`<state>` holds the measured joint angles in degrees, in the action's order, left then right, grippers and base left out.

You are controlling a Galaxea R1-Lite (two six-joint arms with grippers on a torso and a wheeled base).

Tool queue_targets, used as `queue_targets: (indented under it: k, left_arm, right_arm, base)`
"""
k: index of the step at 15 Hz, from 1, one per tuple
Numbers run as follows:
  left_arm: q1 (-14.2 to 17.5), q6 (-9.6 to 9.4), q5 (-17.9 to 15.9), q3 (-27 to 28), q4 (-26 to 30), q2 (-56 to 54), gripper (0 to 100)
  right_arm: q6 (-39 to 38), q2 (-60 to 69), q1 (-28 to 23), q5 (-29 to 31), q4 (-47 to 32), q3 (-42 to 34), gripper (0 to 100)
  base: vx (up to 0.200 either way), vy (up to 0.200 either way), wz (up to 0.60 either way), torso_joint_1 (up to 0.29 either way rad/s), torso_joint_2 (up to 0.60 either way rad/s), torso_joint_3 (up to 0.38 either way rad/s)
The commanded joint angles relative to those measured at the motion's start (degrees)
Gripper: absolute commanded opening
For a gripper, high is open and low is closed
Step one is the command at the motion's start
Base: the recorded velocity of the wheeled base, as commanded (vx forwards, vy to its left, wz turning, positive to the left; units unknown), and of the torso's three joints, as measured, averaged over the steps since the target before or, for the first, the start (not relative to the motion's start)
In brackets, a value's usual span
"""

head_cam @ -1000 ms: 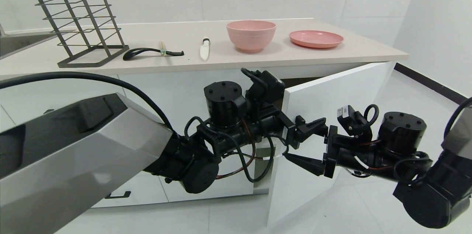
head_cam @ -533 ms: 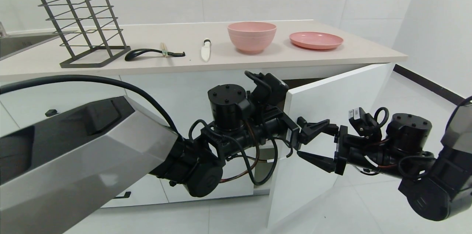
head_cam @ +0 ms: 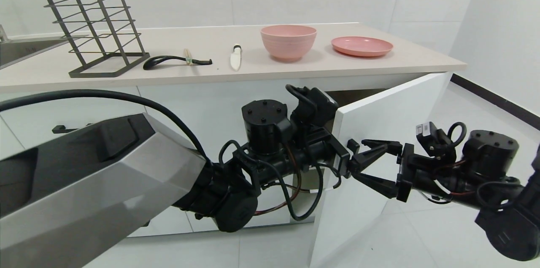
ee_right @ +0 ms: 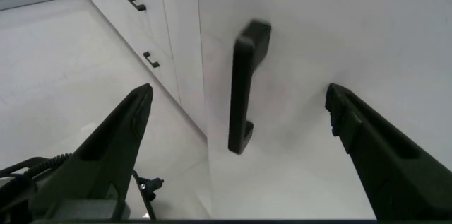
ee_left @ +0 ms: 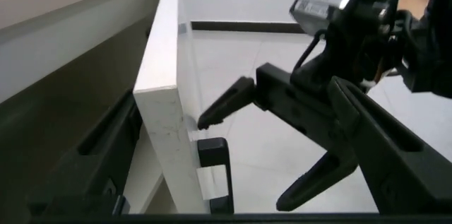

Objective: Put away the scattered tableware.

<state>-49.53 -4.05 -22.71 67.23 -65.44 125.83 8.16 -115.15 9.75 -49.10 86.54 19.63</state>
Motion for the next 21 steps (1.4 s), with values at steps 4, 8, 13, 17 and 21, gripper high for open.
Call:
queue_targets:
  k: [4, 8, 13, 17, 21]
  left_arm:
    - [-2.06, 0.44, 1.09, 0.09, -0.65, 0.03, 100]
    - [-2.94, 0.36, 1.79, -0.08, -0.83, 1.26, 100]
    - [-8.13, 0.36, 1.62, -0.08, -3.12, 4.69, 100]
    - [-11.47, 0.36, 1.44, 0.36, -3.29, 5.74, 100]
    - [-17.88, 0.36, -1.9, 8.79, -2.68, 12.51, 100]
  right_arm:
    - [-0.07, 31.39, -1.75, -0.2, -0.23, -14.09, 100]
    - [-0.16, 46.6, -2.55, -0.12, -0.58, -17.61, 100]
    - [0.28, 51.52, -6.76, -0.03, -0.5, -11.72, 100]
    - [0.28, 51.87, -7.82, -0.03, -0.32, -8.99, 100]
    - [0.28, 52.57, -7.99, -0.03, -0.23, -4.95, 100]
  base:
    - [0.0, 0.0, 0.0, 0.0, 0.0, 0.0]
    - [0.0, 0.0, 0.0, 0.0, 0.0, 0.0]
    - [0.0, 0.0, 0.0, 0.0, 0.0, 0.0]
    - [0.0, 0.0, 0.0, 0.0, 0.0, 0.0]
    - [0.0, 0.0, 0.0, 0.0, 0.0, 0.0]
